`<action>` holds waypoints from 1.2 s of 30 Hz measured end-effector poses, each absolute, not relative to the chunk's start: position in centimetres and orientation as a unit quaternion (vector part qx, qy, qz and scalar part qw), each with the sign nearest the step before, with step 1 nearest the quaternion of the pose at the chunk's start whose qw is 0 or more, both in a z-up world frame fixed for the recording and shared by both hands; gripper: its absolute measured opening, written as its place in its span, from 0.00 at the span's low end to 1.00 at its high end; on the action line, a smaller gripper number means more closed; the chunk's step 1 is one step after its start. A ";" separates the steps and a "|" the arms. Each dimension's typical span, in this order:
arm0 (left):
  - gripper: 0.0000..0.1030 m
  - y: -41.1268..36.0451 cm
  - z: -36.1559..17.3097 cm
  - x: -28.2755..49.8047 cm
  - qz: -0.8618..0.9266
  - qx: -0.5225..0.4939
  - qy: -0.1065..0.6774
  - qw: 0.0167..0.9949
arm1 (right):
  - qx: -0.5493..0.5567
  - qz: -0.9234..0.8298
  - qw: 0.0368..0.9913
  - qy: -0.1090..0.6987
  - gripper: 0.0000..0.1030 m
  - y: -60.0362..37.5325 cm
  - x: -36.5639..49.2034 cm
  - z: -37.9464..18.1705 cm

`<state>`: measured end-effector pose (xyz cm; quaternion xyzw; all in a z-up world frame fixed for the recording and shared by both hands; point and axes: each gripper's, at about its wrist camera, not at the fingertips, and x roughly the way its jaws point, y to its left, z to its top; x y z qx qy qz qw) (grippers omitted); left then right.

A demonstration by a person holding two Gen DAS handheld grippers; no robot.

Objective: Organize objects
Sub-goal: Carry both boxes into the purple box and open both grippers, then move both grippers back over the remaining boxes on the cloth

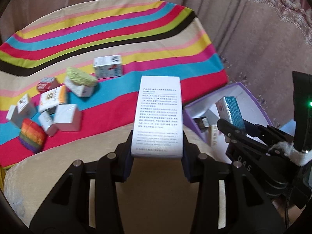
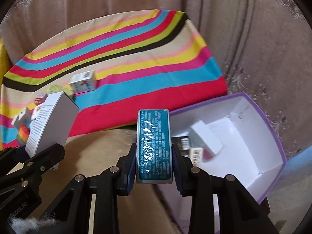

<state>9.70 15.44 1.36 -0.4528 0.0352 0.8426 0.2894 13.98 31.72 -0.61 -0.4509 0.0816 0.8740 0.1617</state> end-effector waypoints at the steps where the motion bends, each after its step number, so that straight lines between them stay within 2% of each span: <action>1: 0.44 15.9 1.4 9.8 0.841 -0.453 0.036 0.294 | -0.451 0.873 0.169 0.083 0.33 32.3 14.2 -0.6; 19: 0.45 24.5 1.8 12.0 0.810 -0.441 0.061 0.383 | -0.450 0.842 0.278 0.104 0.34 40.2 18.1 -1.1; 20: 0.46 24.9 1.8 12.0 0.807 -0.440 0.064 0.388 | -0.450 0.841 0.282 0.105 0.34 40.5 18.3 -1.1; 22: 0.60 25.6 1.8 12.2 0.806 -0.438 0.072 0.392 | -0.447 0.838 0.294 0.108 0.34 40.9 18.7 -1.2; 23: 0.63 25.6 1.9 12.3 0.808 -0.435 0.075 0.391 | -0.446 0.836 0.300 0.111 0.34 41.1 18.8 -1.2; 25: 0.64 25.4 2.0 12.3 0.810 -0.434 0.072 0.389 | -0.440 0.837 0.302 0.121 0.38 41.4 19.1 -1.1; 27: 0.64 25.1 2.0 12.1 0.816 -0.436 0.075 0.373 | -0.438 0.839 0.298 0.124 0.45 41.3 19.0 -1.0; 36: 0.64 22.2 1.7 10.5 0.841 -0.449 0.074 0.293 | -0.440 0.854 0.260 0.102 0.53 38.4 17.3 -0.4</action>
